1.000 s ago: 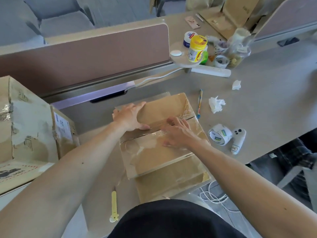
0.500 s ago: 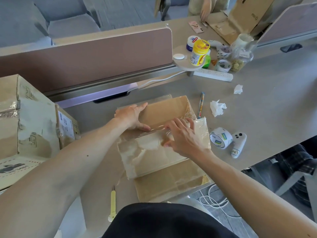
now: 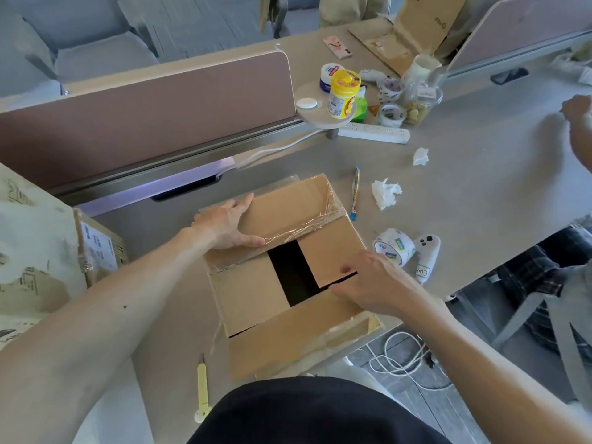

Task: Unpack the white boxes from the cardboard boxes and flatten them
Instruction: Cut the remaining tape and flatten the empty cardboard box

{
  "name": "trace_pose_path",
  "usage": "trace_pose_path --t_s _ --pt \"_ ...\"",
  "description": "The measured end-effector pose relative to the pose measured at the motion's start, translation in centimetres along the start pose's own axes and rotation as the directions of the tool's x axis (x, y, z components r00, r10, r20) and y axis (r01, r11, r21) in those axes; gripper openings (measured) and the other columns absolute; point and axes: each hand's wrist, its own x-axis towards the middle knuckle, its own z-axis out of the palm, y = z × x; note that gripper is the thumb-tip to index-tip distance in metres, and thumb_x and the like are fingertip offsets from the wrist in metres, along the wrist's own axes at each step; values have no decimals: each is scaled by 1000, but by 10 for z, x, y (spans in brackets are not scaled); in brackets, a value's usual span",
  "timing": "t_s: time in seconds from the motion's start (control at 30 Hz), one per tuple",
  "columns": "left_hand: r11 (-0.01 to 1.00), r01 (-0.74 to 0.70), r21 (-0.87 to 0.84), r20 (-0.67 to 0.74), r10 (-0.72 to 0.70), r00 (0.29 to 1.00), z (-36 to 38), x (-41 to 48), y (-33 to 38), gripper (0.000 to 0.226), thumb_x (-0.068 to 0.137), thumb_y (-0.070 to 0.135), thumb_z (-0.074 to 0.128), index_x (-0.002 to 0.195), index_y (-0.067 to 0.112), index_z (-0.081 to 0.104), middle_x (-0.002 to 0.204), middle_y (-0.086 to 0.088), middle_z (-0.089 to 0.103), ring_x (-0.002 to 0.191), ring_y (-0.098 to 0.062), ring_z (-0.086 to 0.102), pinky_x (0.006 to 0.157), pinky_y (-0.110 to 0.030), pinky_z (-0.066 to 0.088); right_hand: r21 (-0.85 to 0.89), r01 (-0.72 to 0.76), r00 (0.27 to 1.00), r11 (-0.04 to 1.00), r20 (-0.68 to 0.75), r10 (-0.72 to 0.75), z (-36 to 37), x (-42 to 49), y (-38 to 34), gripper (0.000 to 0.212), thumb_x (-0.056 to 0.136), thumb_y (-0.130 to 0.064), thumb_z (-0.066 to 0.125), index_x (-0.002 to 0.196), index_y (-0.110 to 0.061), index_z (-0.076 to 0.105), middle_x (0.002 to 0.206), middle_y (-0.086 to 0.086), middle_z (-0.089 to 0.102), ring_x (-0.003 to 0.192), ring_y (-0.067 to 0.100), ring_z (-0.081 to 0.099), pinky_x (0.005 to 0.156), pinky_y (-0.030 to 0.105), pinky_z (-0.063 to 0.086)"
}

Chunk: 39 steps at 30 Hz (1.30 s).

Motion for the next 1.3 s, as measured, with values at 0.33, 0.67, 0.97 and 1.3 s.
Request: trace_pose_path --t_s 0.33,0.67,0.97,1.3 --pt "998 -47 35 -157 52 986 23 -14 8 127 61 99 32 158 25 -1 166 7 3 151 -23 9 111 -68 23 -94 -146 981 985 -139 132 56 56 10 100 75 -66 65 148 -30 8 156 10 -9 142 37 1 102 64 23" --pt "998 -50 48 -10 51 999 1 -11 13 132 58 71 67 159 18 1 167 0 7 150 -24 20 115 -45 33 -186 -212 968 960 -175 180 67 74 6 120 68 -72 67 154 -27 -4 157 21 -19 140 50 10 103 67 25" --pt "981 -43 -187 231 87 969 -46 4 -6 112 54 78 57 153 34 31 140 5 48 122 -16 47 109 -40 39 -201 -212 968 956 -176 178 68 74 7 116 70 -66 66 153 -28 -4 157 20 -19 140 51 11 102 66 26" --pt "908 -120 -402 -124 76 989 -110 -5 -24 17 87 38 72 81 22 75 97 18 71 88 -10 63 73 -29 41 -150 -198 971 969 -165 173 65 71 8 110 71 -59 65 152 -29 -4 155 17 -18 137 48 12 104 66 25"
